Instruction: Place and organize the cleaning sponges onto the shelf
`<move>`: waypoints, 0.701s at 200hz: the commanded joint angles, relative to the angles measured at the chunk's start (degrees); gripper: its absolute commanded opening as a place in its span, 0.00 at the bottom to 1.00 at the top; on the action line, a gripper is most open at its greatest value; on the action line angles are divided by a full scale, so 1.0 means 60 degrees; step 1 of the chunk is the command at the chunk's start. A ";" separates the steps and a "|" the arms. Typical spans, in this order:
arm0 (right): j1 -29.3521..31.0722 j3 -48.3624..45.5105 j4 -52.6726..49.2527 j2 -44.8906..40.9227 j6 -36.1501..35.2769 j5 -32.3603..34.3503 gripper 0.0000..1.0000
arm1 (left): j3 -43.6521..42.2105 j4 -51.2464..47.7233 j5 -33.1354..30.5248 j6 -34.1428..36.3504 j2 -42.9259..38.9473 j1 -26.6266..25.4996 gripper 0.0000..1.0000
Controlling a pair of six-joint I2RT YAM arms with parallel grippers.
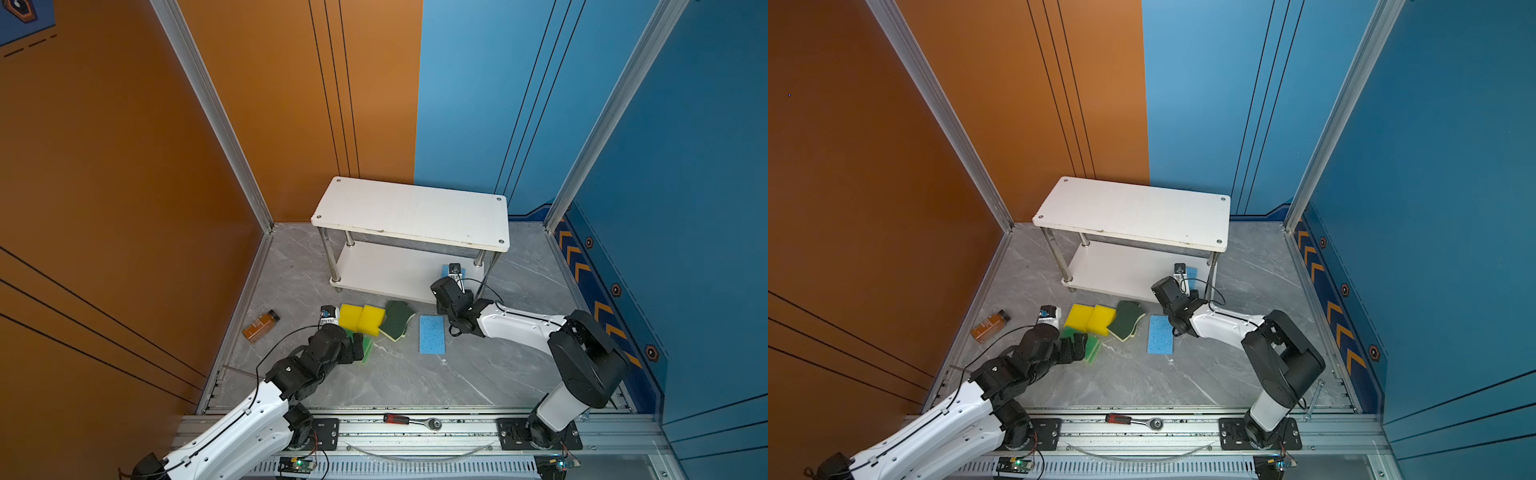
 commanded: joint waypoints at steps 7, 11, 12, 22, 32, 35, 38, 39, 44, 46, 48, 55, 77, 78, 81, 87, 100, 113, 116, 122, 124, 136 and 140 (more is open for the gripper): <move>-0.0139 -0.0448 -0.0932 -0.0076 0.0129 -0.0027 0.60 | 0.0017 -0.0007 -0.0034 -0.0081 0.0084 0.0127 0.98; -0.0152 -0.0448 -0.0929 -0.0087 0.0130 -0.0033 0.60 | 0.0019 0.0004 -0.0024 -0.0081 0.0088 0.0123 0.98; -0.0153 -0.0460 -0.0921 -0.0091 0.0130 -0.0035 0.60 | 0.0026 0.0006 -0.0022 -0.0083 0.0095 0.0125 0.98; -0.0154 -0.0468 -0.0933 -0.0109 0.0120 -0.0065 0.60 | 0.0029 0.0023 -0.0007 -0.0082 0.0131 0.0128 0.98; -0.0154 -0.0472 -0.0927 -0.0095 0.0104 -0.0115 0.60 | 0.0024 0.0037 0.0009 -0.0076 0.0160 0.0127 0.98; -0.0154 -0.0472 -0.0915 -0.0082 0.0101 -0.0131 0.60 | 0.0027 0.0037 0.0009 -0.0083 0.0168 0.0127 0.98; -0.0154 -0.0458 -0.0904 -0.0067 0.0101 -0.0138 0.60 | 0.0032 0.0030 0.0009 -0.0077 0.0175 0.0127 0.98; -0.0154 -0.0458 -0.0894 -0.0066 0.0101 -0.0139 0.60 | 0.0040 0.0041 0.0009 -0.0073 0.0175 0.0119 0.98; -0.0154 -0.0455 -0.0897 -0.0040 0.0101 -0.0166 0.60 | 0.0043 0.0049 0.0013 -0.0084 0.0182 0.0126 0.98; -0.0154 -0.0450 -0.0891 -0.0037 0.0101 -0.0179 0.61 | 0.0047 0.0051 0.0018 -0.0084 0.0188 0.0126 0.98; -0.0154 -0.0437 -0.0882 -0.0025 0.0090 -0.0182 0.60 | 0.0048 0.0041 0.0011 -0.0084 0.0190 0.0127 0.98; -0.0140 -0.0445 -0.0860 0.0010 0.0066 -0.0211 0.60 | 0.0047 0.0037 0.0010 -0.0084 0.0189 0.0125 0.98; -0.0096 -0.0352 -0.0866 0.0132 0.0042 -0.0240 0.61 | 0.0014 0.0037 0.0009 -0.0081 0.0176 0.0134 0.98; -0.0096 -0.0353 -0.0868 0.0136 0.0042 -0.0241 0.61 | 0.0017 0.0037 0.0009 -0.0075 0.0176 0.0130 0.98; -0.0095 -0.0322 -0.0864 0.0150 0.0031 -0.0242 0.61 | 0.0018 0.0037 0.0009 -0.0079 0.0163 0.0128 0.98; -0.0081 -0.0339 -0.0861 0.0169 0.0028 -0.0233 0.61 | 0.0012 0.0037 0.0009 -0.0073 0.0161 0.0132 0.98; -0.0081 -0.0334 -0.0869 0.0184 0.0028 -0.0242 0.62 | 0.0005 0.0037 0.0009 -0.0082 0.0161 0.0127 0.98; -0.0081 -0.0327 -0.0864 0.0184 0.0027 -0.0242 0.63 | 0.0005 0.0025 0.0009 -0.0076 0.0161 0.0125 0.97; -0.0081 -0.0342 -0.0869 0.0184 0.0028 -0.0233 0.62 | 0.0019 0.0034 0.0009 -0.0072 0.0161 0.0126 0.98; -0.0081 -0.0338 -0.0872 0.0184 0.0028 -0.0227 0.63 | 0.0012 0.0024 0.0011 -0.0068 0.0146 0.0127 0.98; -0.0081 -0.0344 -0.0870 0.0184 0.0028 -0.0227 0.63 | 0.0017 0.0023 0.0010 -0.0069 0.0146 0.0127 0.98; -0.0081 -0.0324 -0.0876 0.0184 0.0024 -0.0227 0.63 | 0.0015 0.0037 0.0010 -0.0069 0.0160 0.0141 0.98; -0.0081 -0.0318 -0.0880 0.0184 0.0027 -0.0240 0.63 | 0.0018 0.0041 0.0009 -0.0058 0.0161 0.0141 0.98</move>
